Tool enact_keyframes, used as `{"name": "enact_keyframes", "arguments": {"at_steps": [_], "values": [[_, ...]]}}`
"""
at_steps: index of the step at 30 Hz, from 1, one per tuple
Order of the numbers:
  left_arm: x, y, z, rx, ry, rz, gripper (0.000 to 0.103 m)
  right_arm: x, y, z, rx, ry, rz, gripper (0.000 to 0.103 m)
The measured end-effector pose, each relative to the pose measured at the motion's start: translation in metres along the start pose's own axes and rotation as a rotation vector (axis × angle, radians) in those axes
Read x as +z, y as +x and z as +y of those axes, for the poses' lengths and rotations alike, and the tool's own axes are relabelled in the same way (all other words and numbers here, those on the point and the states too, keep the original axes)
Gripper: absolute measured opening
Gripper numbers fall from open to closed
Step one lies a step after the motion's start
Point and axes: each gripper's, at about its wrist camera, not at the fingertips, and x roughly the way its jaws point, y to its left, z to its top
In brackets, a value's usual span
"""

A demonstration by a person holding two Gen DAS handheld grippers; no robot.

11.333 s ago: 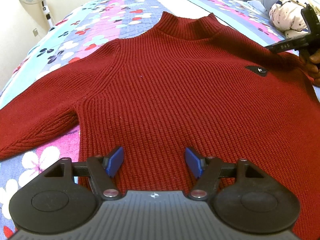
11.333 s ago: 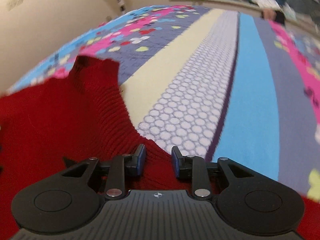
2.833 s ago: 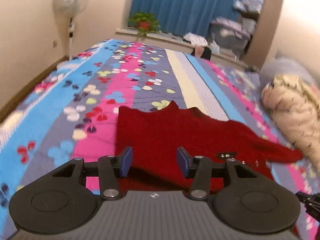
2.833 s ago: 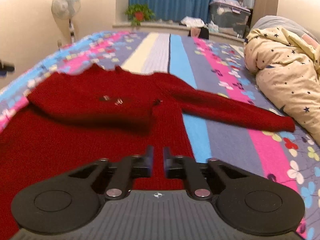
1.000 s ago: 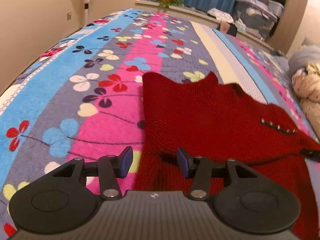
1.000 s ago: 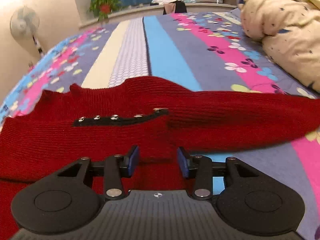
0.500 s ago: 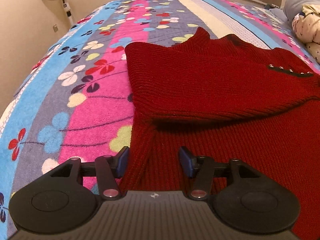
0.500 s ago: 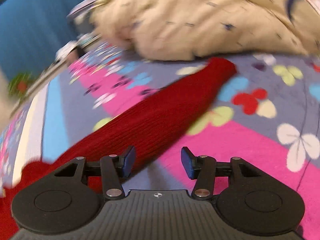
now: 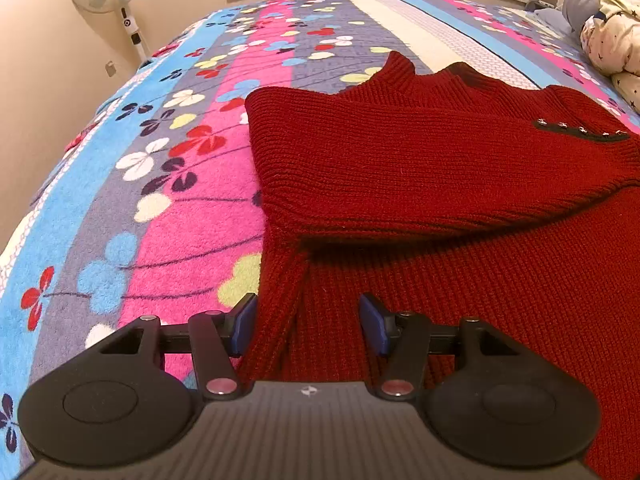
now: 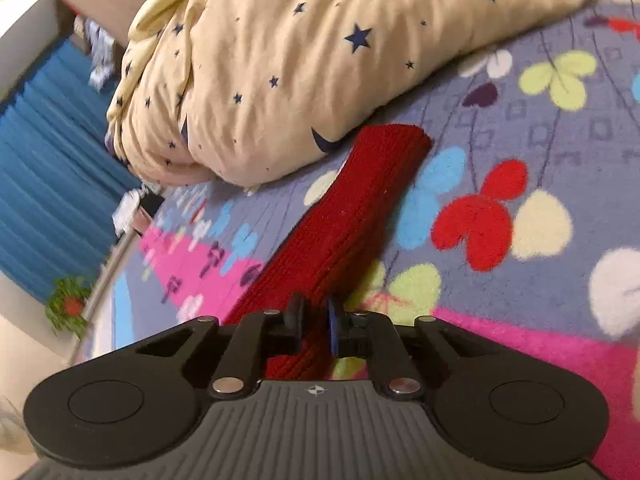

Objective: Fold small clothes

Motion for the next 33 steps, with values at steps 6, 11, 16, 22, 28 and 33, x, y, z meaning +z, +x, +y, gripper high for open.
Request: {"name": "enact_keyframes", "arguments": {"at_steps": [6,11,16,22,28,33], "values": [[0.001,-0.001,0.001,-0.001,0.0,0.008,0.061,-0.023,-0.039,0.095,-0.063,-0.418,-0.207,0.01],[0.003,-0.003,0.001,-0.004,0.002,0.015,0.061,-0.134,-0.112,0.222,0.237,-0.949,-0.318,0.011],[0.006,-0.008,0.013,-0.054,-0.057,0.042,0.062,-0.309,-0.174,0.285,0.635,-1.349,0.043,0.013],[0.022,-0.038,0.033,-0.137,-0.148,-0.031,0.062,-0.377,-0.205,0.259,0.634,-1.551,0.253,0.013],[0.03,-0.044,0.056,-0.292,-0.337,-0.067,0.059,-0.294,-0.231,0.231,0.507,-1.525,0.287,0.02],[0.028,-0.024,0.081,-0.494,-0.597,0.0,0.057,-0.219,-0.259,0.187,0.41,-1.483,0.285,0.035]]}}
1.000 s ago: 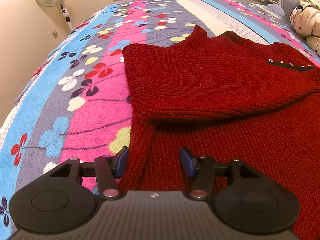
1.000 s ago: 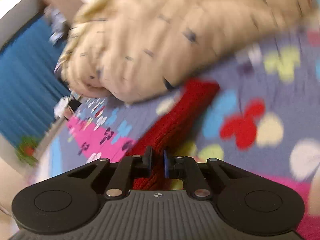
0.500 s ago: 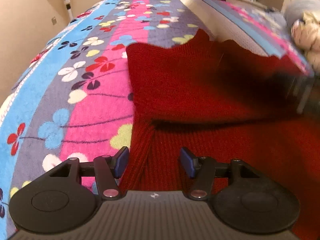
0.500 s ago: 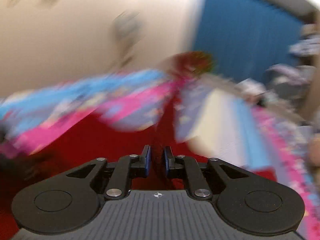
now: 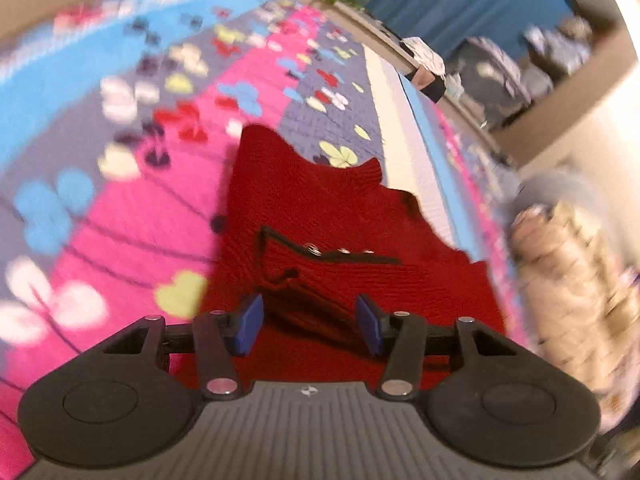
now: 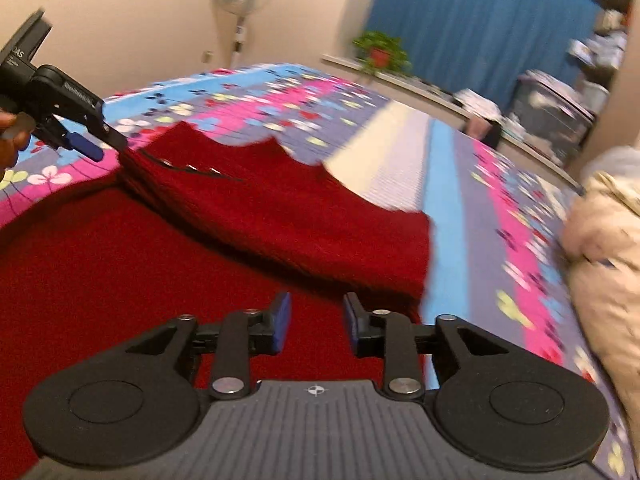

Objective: Fold small clothes

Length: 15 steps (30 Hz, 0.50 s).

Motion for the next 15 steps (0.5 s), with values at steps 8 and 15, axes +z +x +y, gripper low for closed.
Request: {"name": "enact_keyframes", "arguments": {"at_steps": [8,15], "values": [[-0.001,0.028,0.01,-0.088,-0.146,0.054,0.057,-0.068,-0.005,-0.017,-0.048,0.223,0.125,0.036],[0.008,0.031,0.004,0.025,-0.088,0.039,0.013,-0.072,0.016,-0.001,-0.021,0.198,0.204,0.036]]}}
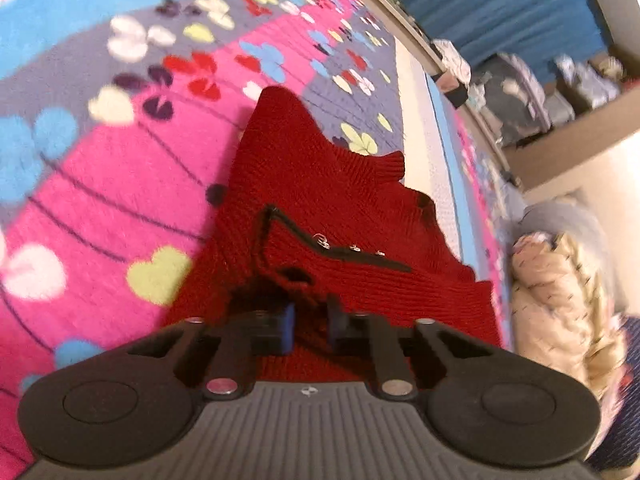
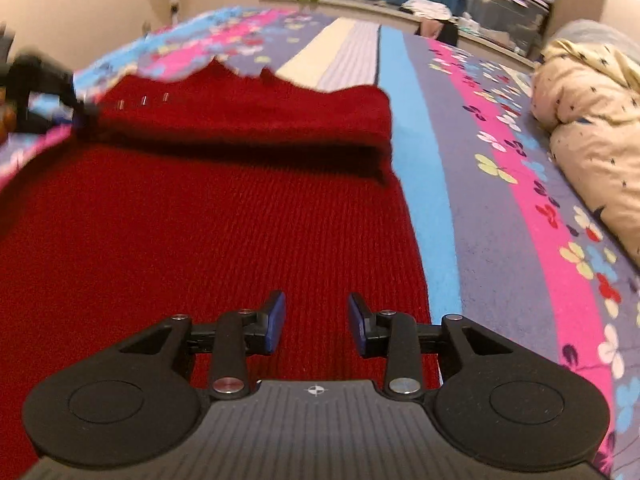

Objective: Fold small clothes

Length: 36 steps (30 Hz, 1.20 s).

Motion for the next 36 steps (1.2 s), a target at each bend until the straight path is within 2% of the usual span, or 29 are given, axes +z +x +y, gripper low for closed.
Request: {"name": "enact_keyframes", "arguments": {"at_steps": [3,5,7,8,9,10,11,12,13,14,17,18,20,21,22,23,24,25,28,30,33,36], "values": [[0.004,-0.02,-0.024,0.044,0.133,-0.044,0.012,-0.003,0.005,0.004,0.0,-0.03,0.033,0.036],[0.005,-0.045,-0.049,0.024,0.263,-0.146,0.011,-0.003,0.008,0.006,-0.004,-0.039,0.047,0.036],[0.003,-0.064,-0.061,-0.015,0.383,-0.29,0.011,-0.002,0.011,0.008,-0.002,-0.044,0.054,0.036],[0.002,-0.065,-0.059,-0.012,0.405,-0.341,0.012,-0.003,0.012,0.009,0.0,-0.05,0.055,0.036],[0.002,-0.059,-0.051,0.008,0.398,-0.354,0.013,-0.002,0.012,0.009,0.001,-0.057,0.057,0.036],[0.005,-0.047,-0.04,0.055,0.361,-0.32,0.015,-0.003,0.013,0.01,0.001,-0.064,0.062,0.036],[0.009,-0.032,-0.025,0.125,0.297,-0.239,0.022,-0.003,0.014,0.011,-0.001,-0.07,0.068,0.036],[0.011,-0.02,-0.011,0.184,0.234,-0.159,0.023,-0.004,0.014,0.011,-0.004,-0.074,0.075,0.036],[0.012,-0.018,-0.003,0.218,0.192,-0.15,0.023,-0.005,0.014,0.011,-0.008,-0.075,0.081,0.036],[0.012,-0.021,0.001,0.231,0.176,-0.18,0.023,-0.006,0.015,0.009,-0.01,-0.073,0.084,0.036],[0.009,-0.035,-0.009,0.203,0.254,-0.275,0.023,-0.006,0.015,0.005,-0.013,-0.055,0.088,0.038],[0.006,-0.034,-0.013,0.174,0.282,-0.281,0.023,-0.005,0.015,0.005,-0.016,-0.053,0.089,0.038],[-0.001,-0.02,-0.012,0.144,0.314,-0.229,0.027,-0.005,0.015,0.007,-0.021,-0.059,0.09,0.038],[-0.006,-0.005,-0.008,0.165,0.331,-0.164,0.037,-0.006,0.015,0.008,-0.024,-0.064,0.09,0.038],[-0.011,0.012,-0.004,0.233,0.351,-0.087,0.038,-0.006,0.015,0.009,-0.027,-0.065,0.091,0.039],[-0.018,0.018,-0.001,0.278,0.381,-0.08,0.045,-0.007,0.015,0.009,-0.031,-0.065,0.093,0.04],[-0.02,0.016,-0.006,0.293,0.402,-0.108,0.051,-0.007,0.014,0.008,-0.037,-0.062,0.094,0.042],[-0.021,0.01,-0.012,0.315,0.421,-0.114,0.051,-0.007,0.014,0.006,-0.045,-0.058,0.096,0.042],[-0.033,-0.021,-0.024,0.263,0.481,-0.175,0.052,-0.008,0.01,0.002,-0.064,-0.042,0.094,0.043],[-0.049,-0.038,-0.024,0.266,0.535,-0.198,0.055,-0.008,0.006,-0.002,-0.075,-0.022,0.083,0.043],[-0.068,-0.055,-0.03,0.289,0.6,-0.194,0.056,-0.008,-0.007,-0.006,-0.079,0.009,0.042,0.043],[-0.082,-0.082,-0.029,0.293,0.593,-0.194,0.056,-0.008,-0.024,-0.01,-0.075,0.032,-0.018,0.043]]}}
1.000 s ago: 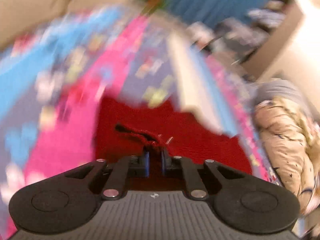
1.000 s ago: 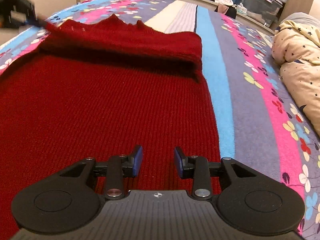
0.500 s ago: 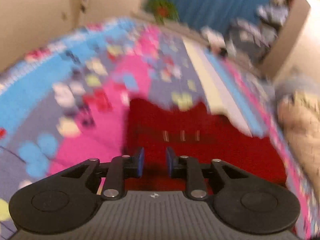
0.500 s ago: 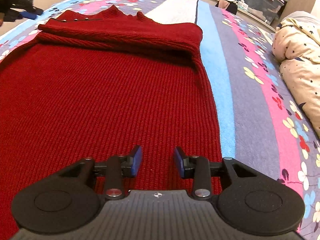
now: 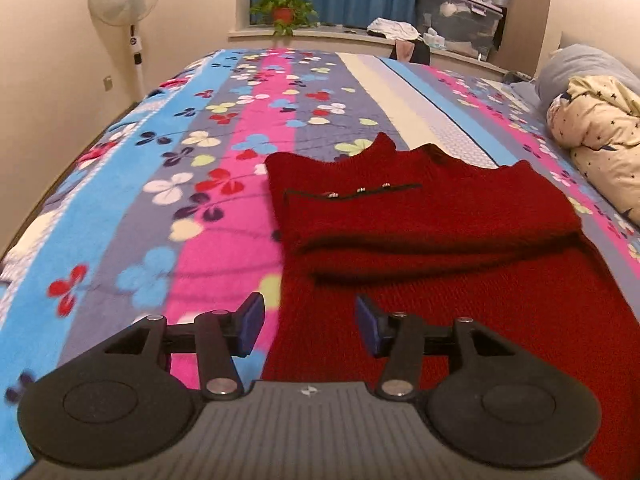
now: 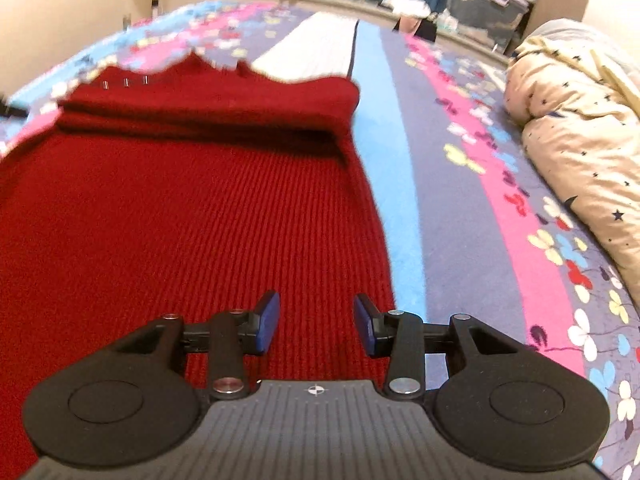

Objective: Fold small clothes

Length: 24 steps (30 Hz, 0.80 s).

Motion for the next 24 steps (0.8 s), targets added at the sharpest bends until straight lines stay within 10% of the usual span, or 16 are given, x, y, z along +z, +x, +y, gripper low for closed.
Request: {"name": "enact_keyframes", "arguments": {"at_steps": [15,24], "values": [[-0.102,-0.151,-0.017,0.004,0.035,0.013,0.084,-0.057,-0.071,-0.078,-0.007,0.053,-0.111,0.048],[-0.144,-0.144,-0.013,0.072,0.003,0.046,0.094,-0.079,-0.088,-0.111,-0.034,0.142,-0.134,0.052]]}}
